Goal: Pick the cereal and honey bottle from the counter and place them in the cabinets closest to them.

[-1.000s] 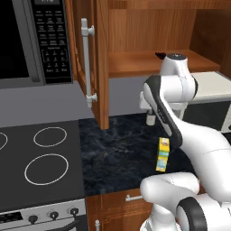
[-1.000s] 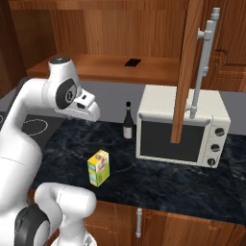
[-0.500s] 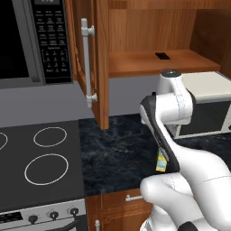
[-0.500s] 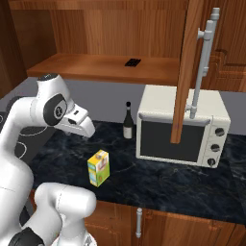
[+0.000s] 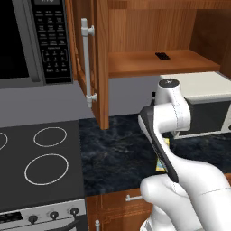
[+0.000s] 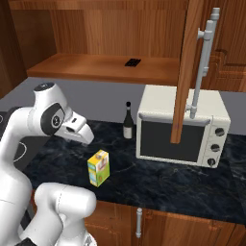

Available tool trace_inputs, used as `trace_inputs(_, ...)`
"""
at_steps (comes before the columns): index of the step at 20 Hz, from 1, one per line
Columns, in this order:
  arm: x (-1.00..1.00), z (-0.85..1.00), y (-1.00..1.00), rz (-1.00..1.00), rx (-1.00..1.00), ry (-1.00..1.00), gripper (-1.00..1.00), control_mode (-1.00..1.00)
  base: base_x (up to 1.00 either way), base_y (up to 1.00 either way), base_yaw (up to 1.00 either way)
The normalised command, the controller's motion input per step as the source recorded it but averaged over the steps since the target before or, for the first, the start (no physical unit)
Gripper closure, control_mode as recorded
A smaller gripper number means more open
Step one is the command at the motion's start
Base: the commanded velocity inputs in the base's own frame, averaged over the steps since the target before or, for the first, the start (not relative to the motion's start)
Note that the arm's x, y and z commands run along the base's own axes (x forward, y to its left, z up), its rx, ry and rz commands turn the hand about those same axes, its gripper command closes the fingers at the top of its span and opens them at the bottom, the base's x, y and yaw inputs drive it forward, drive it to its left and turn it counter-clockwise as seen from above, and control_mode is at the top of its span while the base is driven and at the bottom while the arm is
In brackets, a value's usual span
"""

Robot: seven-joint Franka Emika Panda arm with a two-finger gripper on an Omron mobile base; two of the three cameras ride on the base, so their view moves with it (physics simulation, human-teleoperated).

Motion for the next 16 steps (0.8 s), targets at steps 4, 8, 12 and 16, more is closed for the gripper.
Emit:
trace_inputs(4, 0.00, -0.16, -0.03, 0.00, -0.01, 0.00, -1.00, -1.00, 0.00, 0.00, 0.00)
trace_inputs(8, 0.00, -0.22, -0.03, 0.00, 0.00, 0.00, -1.00, -1.00, 0.00, 0.00, 0.00)
trace_inputs(12, 0.00, -0.23, -0.04, 0.00, 0.00, 0.01, -1.00, -1.00, 0.00, 0.00, 0.00)
trace_inputs(16, 0.00, -0.22, -0.07, 0.00, 0.00, 0.00, -1.00, -1.00, 0.00, 0.00, 0.00)
